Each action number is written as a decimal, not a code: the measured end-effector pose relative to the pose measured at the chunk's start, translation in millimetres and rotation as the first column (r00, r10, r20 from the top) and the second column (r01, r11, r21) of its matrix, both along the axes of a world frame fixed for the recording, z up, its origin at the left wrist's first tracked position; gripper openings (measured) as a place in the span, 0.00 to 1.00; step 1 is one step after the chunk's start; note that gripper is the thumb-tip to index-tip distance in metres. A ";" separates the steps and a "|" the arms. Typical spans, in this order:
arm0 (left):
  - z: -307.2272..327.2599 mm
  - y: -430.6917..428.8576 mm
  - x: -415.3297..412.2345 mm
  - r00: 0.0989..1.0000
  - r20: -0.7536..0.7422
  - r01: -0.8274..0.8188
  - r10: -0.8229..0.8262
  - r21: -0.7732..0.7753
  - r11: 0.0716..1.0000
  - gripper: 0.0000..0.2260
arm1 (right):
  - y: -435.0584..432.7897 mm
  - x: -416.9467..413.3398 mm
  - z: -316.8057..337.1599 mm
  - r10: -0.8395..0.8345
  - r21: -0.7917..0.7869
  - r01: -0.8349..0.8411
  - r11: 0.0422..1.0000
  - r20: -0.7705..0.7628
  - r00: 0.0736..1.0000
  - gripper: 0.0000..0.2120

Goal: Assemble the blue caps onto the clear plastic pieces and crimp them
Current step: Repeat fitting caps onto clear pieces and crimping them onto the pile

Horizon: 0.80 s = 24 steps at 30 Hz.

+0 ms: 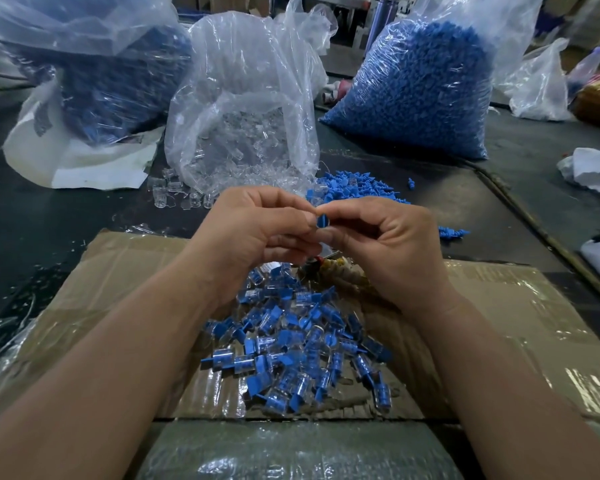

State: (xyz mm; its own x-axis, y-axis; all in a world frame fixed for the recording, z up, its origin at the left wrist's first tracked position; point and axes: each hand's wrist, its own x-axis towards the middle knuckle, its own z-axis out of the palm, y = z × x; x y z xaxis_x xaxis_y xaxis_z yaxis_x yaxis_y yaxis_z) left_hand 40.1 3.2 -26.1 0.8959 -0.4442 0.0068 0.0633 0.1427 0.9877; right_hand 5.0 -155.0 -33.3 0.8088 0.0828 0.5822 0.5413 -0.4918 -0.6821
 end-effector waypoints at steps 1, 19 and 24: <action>-0.1 -0.1 -0.6 1.000 0.015 -0.003 0.003 0.012 1.000 0.05 | 0.3 0.1 -0.2 -0.001 -0.002 0.001 1.000 0.001 1.000 0.14; -0.4 -0.3 -0.1 0.997 0.067 -0.035 0.031 0.061 0.998 0.06 | 4.7 -1.7 0.0 -0.040 -0.049 0.040 0.998 -0.005 0.999 0.16; -1.1 -2.0 -0.5 0.995 0.080 -0.055 0.051 0.047 0.997 0.05 | -4.9 -3.9 10.9 -0.074 -0.084 0.063 0.994 -0.137 0.988 0.16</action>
